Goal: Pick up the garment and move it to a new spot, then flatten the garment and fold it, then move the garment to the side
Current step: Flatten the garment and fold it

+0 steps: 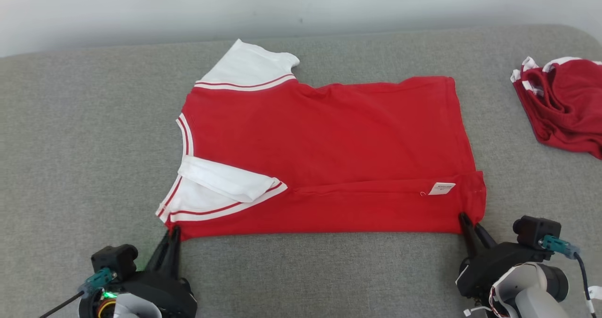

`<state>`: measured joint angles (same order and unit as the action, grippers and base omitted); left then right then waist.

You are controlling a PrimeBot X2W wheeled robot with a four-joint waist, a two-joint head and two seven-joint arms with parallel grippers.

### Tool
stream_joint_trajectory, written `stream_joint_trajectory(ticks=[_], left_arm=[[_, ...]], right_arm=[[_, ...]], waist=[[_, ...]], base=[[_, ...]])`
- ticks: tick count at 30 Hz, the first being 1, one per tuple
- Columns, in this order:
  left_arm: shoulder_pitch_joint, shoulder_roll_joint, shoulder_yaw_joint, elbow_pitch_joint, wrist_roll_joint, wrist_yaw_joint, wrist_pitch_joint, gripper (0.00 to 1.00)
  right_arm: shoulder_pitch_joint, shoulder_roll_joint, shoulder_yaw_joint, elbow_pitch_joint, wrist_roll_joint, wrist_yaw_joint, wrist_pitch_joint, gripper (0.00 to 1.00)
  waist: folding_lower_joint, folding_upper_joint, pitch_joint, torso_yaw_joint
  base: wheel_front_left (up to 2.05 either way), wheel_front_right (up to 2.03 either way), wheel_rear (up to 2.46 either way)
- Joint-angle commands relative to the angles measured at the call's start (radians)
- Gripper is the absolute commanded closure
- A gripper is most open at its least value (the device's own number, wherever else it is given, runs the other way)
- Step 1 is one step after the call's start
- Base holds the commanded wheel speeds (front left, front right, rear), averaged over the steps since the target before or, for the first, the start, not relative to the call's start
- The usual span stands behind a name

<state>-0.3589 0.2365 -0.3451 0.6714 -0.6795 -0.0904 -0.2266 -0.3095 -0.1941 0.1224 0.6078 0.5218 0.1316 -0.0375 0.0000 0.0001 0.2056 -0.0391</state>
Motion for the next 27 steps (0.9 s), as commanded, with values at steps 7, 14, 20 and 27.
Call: stream_joint_trajectory(ticks=[7,14,20,27], left_arm=[[0.061,-0.008,0.025,-0.030,-0.026,-0.010,-0.028,1.00],[0.205,-0.018,0.044,-0.132,-0.030,0.012,-0.036,1.00],[0.330,-0.025,0.040,-0.226,-0.029,0.040,-0.037,1.00],[0.402,-0.030,0.020,-0.289,-0.014,0.066,-0.035,1.00]], right_arm=[[0.005,-0.014,0.058,-0.003,0.024,-0.003,-0.030,1.00],[0.113,-0.030,0.049,-0.069,0.065,-0.003,-0.028,1.00],[0.243,-0.042,0.010,-0.166,0.075,-0.003,0.008,1.00],[0.357,-0.035,-0.054,-0.283,0.045,-0.003,0.074,1.00]], waist=[[0.0000,-0.0001,-0.067,0.025],[0.0000,-0.0001,-0.138,0.059],[0.0000,-0.0001,-0.166,0.077],[0.0000,-0.0001,-0.172,0.085]], base=[[0.00,0.00,0.00],[0.00,0.00,0.00],[0.00,0.00,0.00],[0.00,0.00,0.00]])
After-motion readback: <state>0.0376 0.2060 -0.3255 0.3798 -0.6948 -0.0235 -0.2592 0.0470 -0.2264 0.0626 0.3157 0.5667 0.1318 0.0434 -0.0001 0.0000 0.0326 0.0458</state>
